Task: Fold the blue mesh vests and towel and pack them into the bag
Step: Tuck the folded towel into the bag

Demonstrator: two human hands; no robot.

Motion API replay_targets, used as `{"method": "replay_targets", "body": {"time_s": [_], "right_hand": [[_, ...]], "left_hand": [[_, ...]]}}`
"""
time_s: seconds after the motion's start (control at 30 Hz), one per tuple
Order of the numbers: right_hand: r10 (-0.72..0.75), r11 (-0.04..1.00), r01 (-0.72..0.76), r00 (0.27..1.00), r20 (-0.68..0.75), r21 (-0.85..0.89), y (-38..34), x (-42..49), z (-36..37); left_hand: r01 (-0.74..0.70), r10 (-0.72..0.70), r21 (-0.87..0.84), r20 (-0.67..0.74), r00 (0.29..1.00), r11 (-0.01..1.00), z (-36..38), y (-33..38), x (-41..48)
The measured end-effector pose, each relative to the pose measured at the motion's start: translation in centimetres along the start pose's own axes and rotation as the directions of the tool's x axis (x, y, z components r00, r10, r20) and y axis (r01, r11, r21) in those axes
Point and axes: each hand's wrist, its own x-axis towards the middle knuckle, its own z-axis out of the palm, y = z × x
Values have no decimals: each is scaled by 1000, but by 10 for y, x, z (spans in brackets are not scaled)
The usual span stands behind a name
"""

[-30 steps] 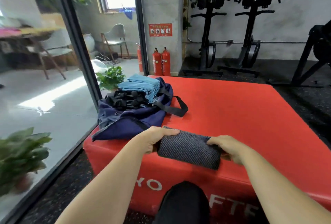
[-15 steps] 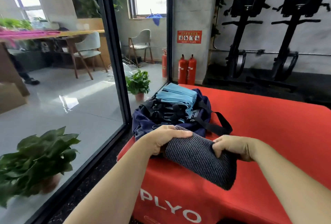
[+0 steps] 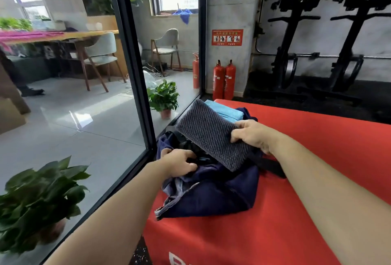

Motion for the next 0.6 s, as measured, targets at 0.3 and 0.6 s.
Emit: {"method": "replay_targets", "body": {"time_s": [0.3,0.6], "right_hand": [[10,999,-9,1000,-21,38,21,22,18],[-77,983,86,995,-65,162,16,28,35]], "left_hand": [[-119,95,190,130,987,975,-3,9,-11],[-90,81,141,65,995,986,6,10,-11]]}}
